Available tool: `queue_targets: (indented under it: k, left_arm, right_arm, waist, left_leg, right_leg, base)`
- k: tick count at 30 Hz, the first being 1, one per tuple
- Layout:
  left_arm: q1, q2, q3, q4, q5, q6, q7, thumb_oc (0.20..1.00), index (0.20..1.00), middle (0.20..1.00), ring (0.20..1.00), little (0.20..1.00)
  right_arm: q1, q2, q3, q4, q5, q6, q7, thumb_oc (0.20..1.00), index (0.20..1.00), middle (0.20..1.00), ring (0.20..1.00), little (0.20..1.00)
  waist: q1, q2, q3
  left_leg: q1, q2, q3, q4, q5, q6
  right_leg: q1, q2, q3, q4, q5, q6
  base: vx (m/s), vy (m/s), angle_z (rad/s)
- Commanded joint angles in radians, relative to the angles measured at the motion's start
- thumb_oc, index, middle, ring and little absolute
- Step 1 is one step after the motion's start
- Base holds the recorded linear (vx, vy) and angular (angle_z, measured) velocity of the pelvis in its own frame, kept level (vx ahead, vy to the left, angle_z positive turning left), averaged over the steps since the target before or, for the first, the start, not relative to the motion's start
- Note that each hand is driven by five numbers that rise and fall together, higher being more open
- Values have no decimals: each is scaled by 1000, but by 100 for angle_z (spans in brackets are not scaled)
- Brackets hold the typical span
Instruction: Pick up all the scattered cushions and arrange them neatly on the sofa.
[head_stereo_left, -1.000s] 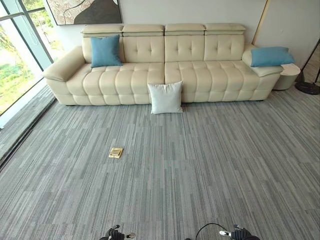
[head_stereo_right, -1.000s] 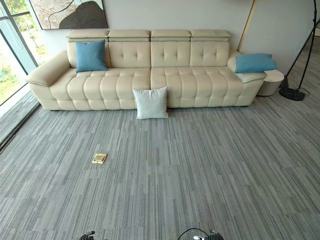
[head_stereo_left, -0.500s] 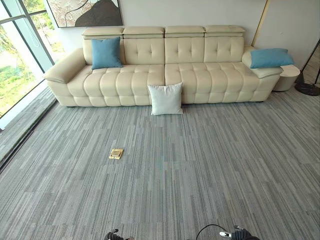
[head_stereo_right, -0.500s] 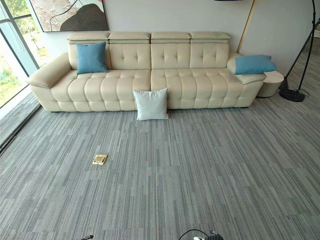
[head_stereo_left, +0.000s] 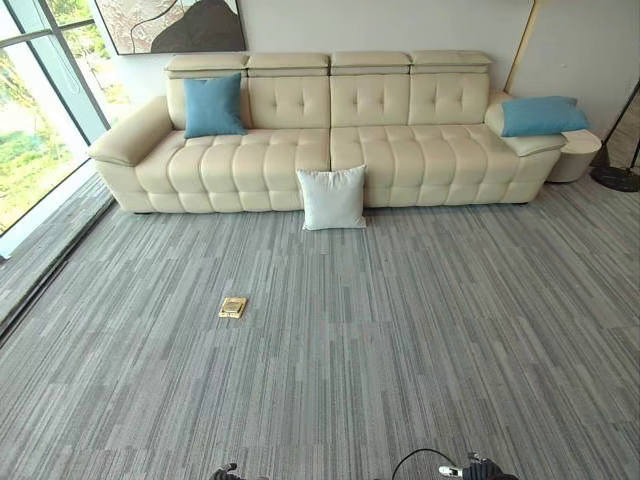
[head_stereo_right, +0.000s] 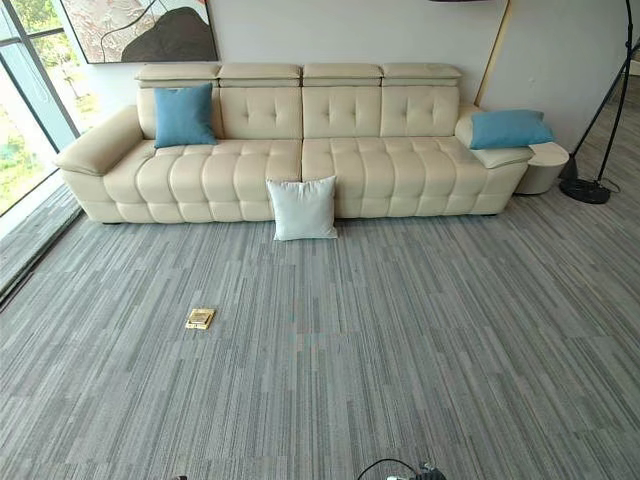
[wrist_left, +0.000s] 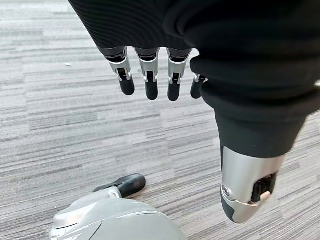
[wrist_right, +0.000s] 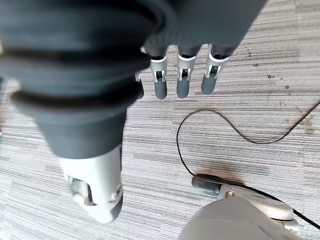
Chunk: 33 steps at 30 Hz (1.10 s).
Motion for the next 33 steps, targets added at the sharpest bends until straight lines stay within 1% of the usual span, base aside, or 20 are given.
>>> queue_targets:
  k: [1, 5, 8, 11, 13, 14, 16, 18, 19, 21, 22, 23, 25, 26, 27, 28, 29, 31, 32, 33]
  left_arm:
    - [-74, 3, 21, 35, -26, -15, -10, 1000, 1000, 1000, 1000, 1000]
    - [-82, 10, 17, 28, -27, -17, -16, 1000, 1000, 1000, 1000, 1000]
    - [-84, 10, 21, 28, -37, -15, -22, 1000, 1000, 1000, 1000, 1000]
    - [-92, 16, 24, 25, -48, -17, -21, 1000, 1000, 1000, 1000, 1000]
    - [-98, 23, 26, 20, -51, -14, -13, 1000, 1000, 1000, 1000, 1000]
    - [-105, 28, 27, 14, -56, -15, -5, 1000, 1000, 1000, 1000, 1000]
    - [-105, 30, 30, 13, -63, -18, -1, 1000, 1000, 1000, 1000, 1000]
    - [-107, 31, 37, 8, -75, -21, 3, 1000, 1000, 1000, 1000, 1000]
    - [-107, 31, 37, 8, -75, -21, 3, 1000, 1000, 1000, 1000, 1000]
    - [-110, 35, 48, 23, -67, -27, 13, 1000, 1000, 1000, 1000, 1000]
    - [-113, 37, 52, 30, -58, -28, 12, 1000, 1000, 1000, 1000, 1000]
    - [-114, 37, 58, 40, -49, -28, 10, 1000, 1000, 1000, 1000, 1000]
    - [-110, 36, 70, 57, -41, -33, 9, 1000, 1000, 1000, 1000, 1000]
    - [-101, 34, 77, 63, -41, -33, 14, 1000, 1000, 1000, 1000, 1000]
    - [-87, 30, 89, 70, -47, -34, 16, 1000, 1000, 1000, 1000, 1000]
    - [-87, 30, 89, 70, -47, -34, 16, 1000, 1000, 1000, 1000, 1000]
    - [-80, 28, 94, 70, -50, -35, 15, 1000, 1000, 1000, 1000, 1000]
    - [-69, 33, 106, 69, -62, -33, 12, 1000, 1000, 1000, 1000, 1000]
    - [-64, 41, 111, 55, -84, -33, 10, 1000, 1000, 1000, 1000, 1000]
    - [-64, 41, 111, 55, -84, -33, 10, 1000, 1000, 1000, 1000, 1000]
  right_arm:
    - [-59, -30, 46, 47, -27, 10, 19, 1000, 1000, 1000, 1000, 1000]
    - [-61, -32, 51, 52, -24, 17, 38, 1000, 1000, 1000, 1000, 1000]
    - [-61, -33, 28, 45, 5, 14, 37, 1000, 1000, 1000, 1000, 1000]
    - [-57, -30, 7, 31, 37, 7, 33, 1000, 1000, 1000, 1000, 1000]
    - [-57, -31, 0, 25, 47, 5, 26, 1000, 1000, 1000, 1000, 1000]
    - [-57, -31, -1, 15, 51, -1, 21, 1000, 1000, 1000, 1000, 1000]
    - [-54, -32, -2, 12, 54, -2, 20, 1000, 1000, 1000, 1000, 1000]
    - [-52, -37, -4, 14, 56, -2, 20, 1000, 1000, 1000, 1000, 1000]
    - [-52, -37, -4, 14, 56, -2, 20, 1000, 1000, 1000, 1000, 1000]
    - [-50, -45, 0, 14, 48, 0, 25, 1000, 1000, 1000, 1000, 1000]
    - [-46, -46, -5, 15, 42, 4, 27, 1000, 1000, 1000, 1000, 1000]
    - [-43, -49, -13, 18, 34, 9, 28, 1000, 1000, 1000, 1000, 1000]
    - [-35, -51, -19, 29, 26, 9, 26, 1000, 1000, 1000, 1000, 1000]
    - [-26, -54, -19, 34, 19, 10, 27, 1000, 1000, 1000, 1000, 1000]
    - [-11, -62, -29, 46, 20, 9, 29, 1000, 1000, 1000, 1000, 1000]
    - [-11, -61, -29, 46, 20, 9, 29, 1000, 1000, 1000, 1000, 1000]
    - [-11, -66, -34, 54, 25, 9, 27, 1000, 1000, 1000, 1000, 1000]
    - [-13, -74, -43, 65, 35, 6, 28, 1000, 1000, 1000, 1000, 1000]
    - [-31, -85, -51, 55, 60, 0, 28, 1000, 1000, 1000, 1000, 1000]
    - [-31, -85, -51, 55, 60, 0, 28, 1000, 1000, 1000, 1000, 1000]
  waist:
    - [5, -22, 49]
    - [13, -27, 65]
    - [13, -25, 77]
    - [8, -18, 103]
    - [-6, -10, 136]
    - [-13, 6, 158]
    - [-14, 11, 161]
    - [-24, 12, 164]
    - [-25, 12, 165]
    - [-57, -1, 169]
    - [-70, -8, 166]
    - [-86, 0, 168]
    - [-93, -5, 146]
    - [-94, -4, 139]
    - [-98, 9, 115]
    - [-99, 6, 113]
    - [-99, 13, 106]
    - [-91, 24, 101]
    - [-73, 7, 120]
    - [-73, 9, 120]
  left_leg:
    - [-8, 3, -75, 0, -53, -29]
    - [-40, -3, -79, 4, -47, -21]
    - [-66, -11, -82, 31, -60, -5]
    - [-73, -26, -101, 56, -80, 20]
    - [-49, -33, -106, 52, -90, 39]
    - [-24, -22, -115, 50, -97, 42]
    - [3, -21, -119, 39, -109, 40]
    - [48, -25, -135, 25, -139, 35]
    - [49, -25, -135, 25, -139, 35]
    - [143, -40, -180, 1, -197, 16]
    - [165, -44, -192, 0, -214, 9]
    - [197, -31, -203, 0, -236, -1]
    - [226, -32, -206, 0, -266, -17]
    - [235, -24, -204, 0, -261, -21]
    - [228, 6, -204, 83, -194, -46]
    - [224, 3, -207, 83, -191, -46]
    - [202, 10, -196, 153, -135, -63]
    - [133, 14, -178, 352, 16, -106]
    - [28, -12, -163, 594, 138, -144]
    - [24, -10, -163, 601, 134, -145]
  right_leg:
    - [24, -38, 26, 19, -124, 84]
    - [-7, -44, 19, 38, -128, 88]
    - [-55, -49, 14, 128, -158, 91]
    - [-152, -55, 6, 353, -171, 109]
    - [-245, -60, 7, 552, -119, 120]
    - [-322, -49, 2, 688, -102, 110]
    - [-358, -49, -12, 701, -115, 99]
    - [-388, -54, -57, 593, -121, 92]
    - [-386, -54, -58, 592, -121, 92]
    - [-410, -53, -92, 270, -39, 126]
    - [-430, -57, -86, 187, -17, 140]
    - [-434, -48, -89, 106, 6, 153]
    - [-419, -57, -139, 37, 19, 163]
    - [-404, -58, -149, 45, 38, 152]
    - [-363, -37, -145, 68, 51, 124]
    - [-365, -42, -145, 68, 52, 125]
    - [-341, -33, -137, 76, 51, 114]
    - [-272, -24, -130, 85, 24, 83]
    - [-208, -34, -111, 86, -9, 53]
    - [-209, -33, -112, 87, -9, 52]
  base:
    - [0, 0, 0]
    - [5, 50, 1]
    - [26, 100, 1]
    - [28, 135, 2]
    - [80, 164, 13]
    - [96, 114, 10]
    - [199, 50, 16]
    - [278, -9, 15]
    - [403, -97, 17]
    - [556, -155, 28]
    - [569, -157, 43]
    - [529, -159, 52]
    - [525, -192, 35]
    - [751, -296, 23]
    - [549, -213, 19]
    - [562, -219, 38]
    - [359, -134, 51]
    - [560, -227, 40]
    - [413, -193, -15]
    - [422, -204, -82]
